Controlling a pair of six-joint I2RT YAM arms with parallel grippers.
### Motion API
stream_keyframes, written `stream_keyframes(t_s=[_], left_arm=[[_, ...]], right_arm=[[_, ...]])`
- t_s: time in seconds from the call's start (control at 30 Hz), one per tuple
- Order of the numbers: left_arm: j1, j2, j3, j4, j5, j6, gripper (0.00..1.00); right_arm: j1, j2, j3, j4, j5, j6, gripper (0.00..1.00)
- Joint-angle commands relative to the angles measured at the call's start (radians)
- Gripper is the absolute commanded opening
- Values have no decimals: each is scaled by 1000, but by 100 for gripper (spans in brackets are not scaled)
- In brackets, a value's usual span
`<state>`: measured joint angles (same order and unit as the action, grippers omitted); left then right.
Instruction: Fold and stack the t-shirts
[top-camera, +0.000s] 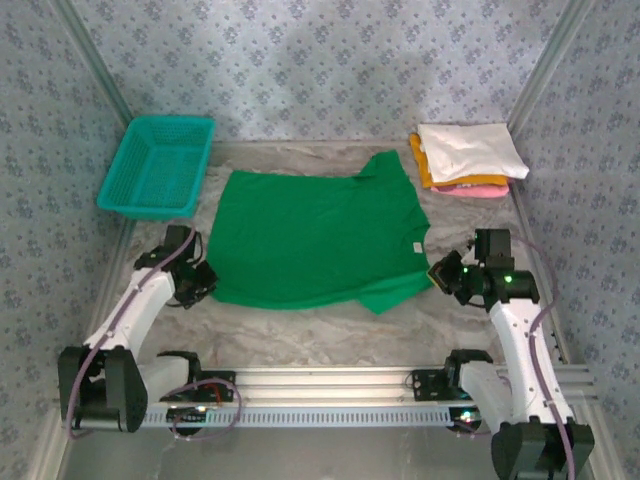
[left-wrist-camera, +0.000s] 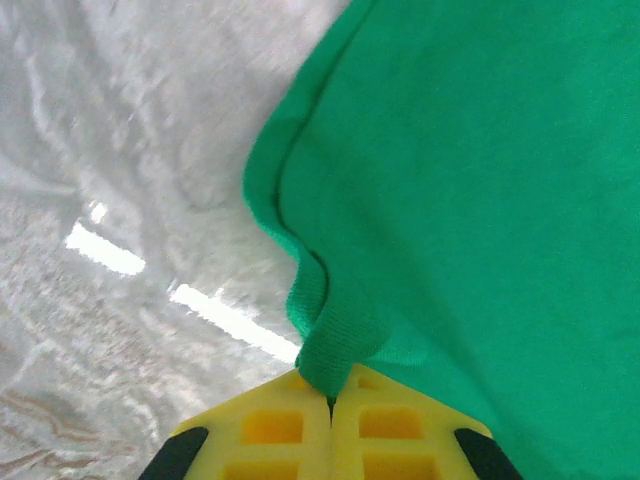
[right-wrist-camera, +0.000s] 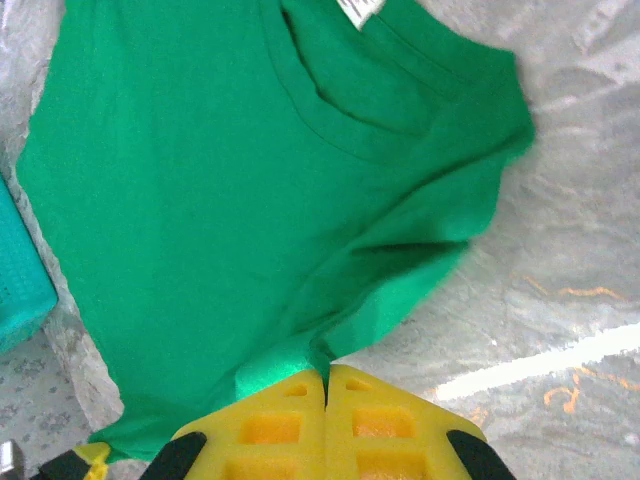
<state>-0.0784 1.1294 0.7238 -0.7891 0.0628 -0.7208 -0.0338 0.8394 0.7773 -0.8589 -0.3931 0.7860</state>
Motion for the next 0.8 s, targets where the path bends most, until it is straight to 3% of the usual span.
stream_keyframes(t_s=[0.0, 0.47, 0.77], left_arm=[[9, 55, 91, -20, 26, 78, 0], [40, 270, 256, -19, 74, 166, 0], [74, 361, 259, -4, 80, 196, 0]], right_arm=[[14, 48, 28, 23, 17, -50, 0], [8, 281, 99, 154, 27, -79, 0], [9, 393, 163, 205, 39, -89, 0]])
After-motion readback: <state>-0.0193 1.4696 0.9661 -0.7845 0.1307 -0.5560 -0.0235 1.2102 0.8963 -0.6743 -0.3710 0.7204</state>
